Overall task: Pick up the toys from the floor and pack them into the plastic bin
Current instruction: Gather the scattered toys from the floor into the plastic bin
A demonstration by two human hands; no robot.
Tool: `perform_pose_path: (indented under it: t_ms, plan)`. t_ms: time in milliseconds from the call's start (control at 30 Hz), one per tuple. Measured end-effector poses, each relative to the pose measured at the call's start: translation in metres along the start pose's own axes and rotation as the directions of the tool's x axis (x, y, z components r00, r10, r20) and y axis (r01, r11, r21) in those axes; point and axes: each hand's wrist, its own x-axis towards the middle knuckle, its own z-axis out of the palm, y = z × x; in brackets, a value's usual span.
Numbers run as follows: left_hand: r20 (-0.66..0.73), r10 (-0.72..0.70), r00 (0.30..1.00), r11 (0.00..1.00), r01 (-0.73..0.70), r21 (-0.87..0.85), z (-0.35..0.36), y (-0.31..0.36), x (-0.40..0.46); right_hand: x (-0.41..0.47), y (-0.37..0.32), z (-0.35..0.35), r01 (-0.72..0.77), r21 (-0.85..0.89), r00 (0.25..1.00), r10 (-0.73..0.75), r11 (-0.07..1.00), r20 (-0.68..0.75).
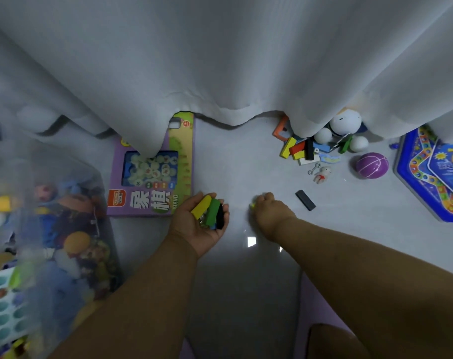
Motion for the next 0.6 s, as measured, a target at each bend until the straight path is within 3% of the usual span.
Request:
perform_pose_path:
  t_ms: [67,100,133,200,267,333,400,467,600]
  plan:
    - [0.02,0.019,1.0,1.0,-0.019,0.011,0.005,0.002,-0.012,-0.007,-0.01,-0.014,-0.022,0.274,0.999,0.009,0.961,0.049]
    - [0.032,0.033,0.999,0.999,-0.033,0.019,0.009,0.004,-0.019,-0.014,-0.017,-0.025,-0.06,0.476,0.997,0.034,0.877,0.063]
    - [0.043,0.052,0.998,0.998,-0.053,0.027,0.013,0.007,-0.027,-0.02,-0.024,-0.036,-0.07,0.644,0.997,0.035,0.762,0.066]
    - [0.063,0.104,0.993,0.993,-0.107,0.044,0.02,0.013,-0.045,-0.037,-0.041,-0.061,-0.049,0.906,0.999,0.029,0.421,0.04]
    - [0.094,0.157,0.983,0.984,-0.164,0.066,0.028,0.021,-0.065,-0.055,-0.065,-0.085,0.003,0.989,1.0,-0.018,0.151,-0.001]
    - [0.14,0.197,0.97,0.969,-0.214,0.122,0.033,0.036,-0.092,-0.073,-0.092,-0.106,0.047,0.999,0.995,-0.088,0.027,-0.044]
    - [0.168,0.215,0.962,0.944,-0.249,0.216,0.034,0.056,-0.122,-0.09,-0.119,-0.118,0.075,0.997,0.984,-0.16,0.004,-0.074]
    - [0.16,0.222,0.962,0.9,-0.265,0.345,0.029,0.079,-0.157,-0.111,-0.148,-0.127,0.091,0.994,0.976,-0.204,0.052,-0.079]
    - [0.037,0.282,0.959,0.779,-0.252,0.574,0.003,0.124,-0.229,-0.154,-0.212,-0.136,0.107,0.983,0.946,-0.318,0.148,-0.055]
